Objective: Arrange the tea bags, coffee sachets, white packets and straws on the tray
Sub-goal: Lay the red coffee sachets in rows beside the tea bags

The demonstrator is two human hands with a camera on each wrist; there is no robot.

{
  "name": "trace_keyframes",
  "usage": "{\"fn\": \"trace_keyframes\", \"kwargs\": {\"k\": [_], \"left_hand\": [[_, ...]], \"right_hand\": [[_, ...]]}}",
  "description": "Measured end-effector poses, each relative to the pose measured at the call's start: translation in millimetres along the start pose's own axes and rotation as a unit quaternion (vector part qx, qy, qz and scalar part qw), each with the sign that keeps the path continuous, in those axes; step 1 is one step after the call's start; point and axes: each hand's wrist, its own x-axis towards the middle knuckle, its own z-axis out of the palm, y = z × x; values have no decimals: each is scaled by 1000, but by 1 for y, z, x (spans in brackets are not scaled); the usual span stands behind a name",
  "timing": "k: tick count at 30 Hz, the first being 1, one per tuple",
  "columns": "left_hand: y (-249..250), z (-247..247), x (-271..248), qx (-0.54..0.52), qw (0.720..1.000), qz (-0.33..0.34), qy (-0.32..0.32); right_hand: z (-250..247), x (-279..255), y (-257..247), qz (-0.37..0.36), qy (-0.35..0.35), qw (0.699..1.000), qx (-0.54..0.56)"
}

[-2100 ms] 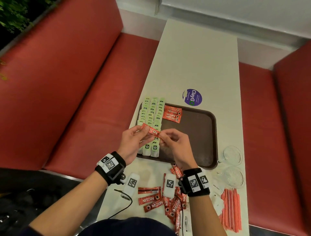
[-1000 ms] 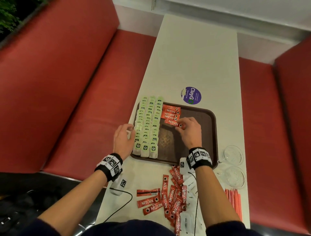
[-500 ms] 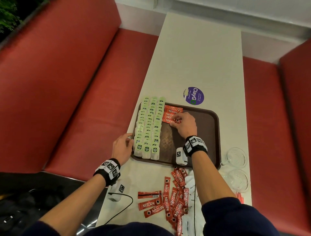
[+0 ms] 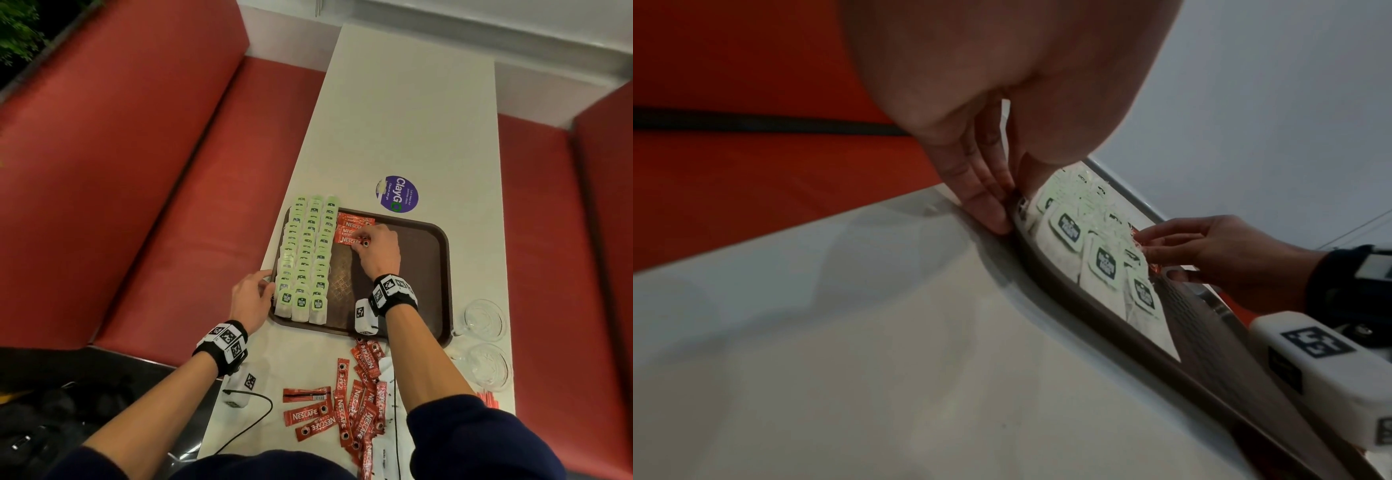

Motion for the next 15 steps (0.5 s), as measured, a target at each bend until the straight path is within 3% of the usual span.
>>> {"fn": "trace_keyframes", "kwargs": {"k": [8,12,15], "left_hand": [[4,-15,-11,33,999,16,-28],[9,-28,-47,25,994,104,-10],[13,-33,-78,34,979,192,-56]], "right_hand": [[-24,-26,-12,-5,33,999,33],[-44,-94,-17,-24,52,995,87],[-51,-156,-15,-18,25,993,115]]}}
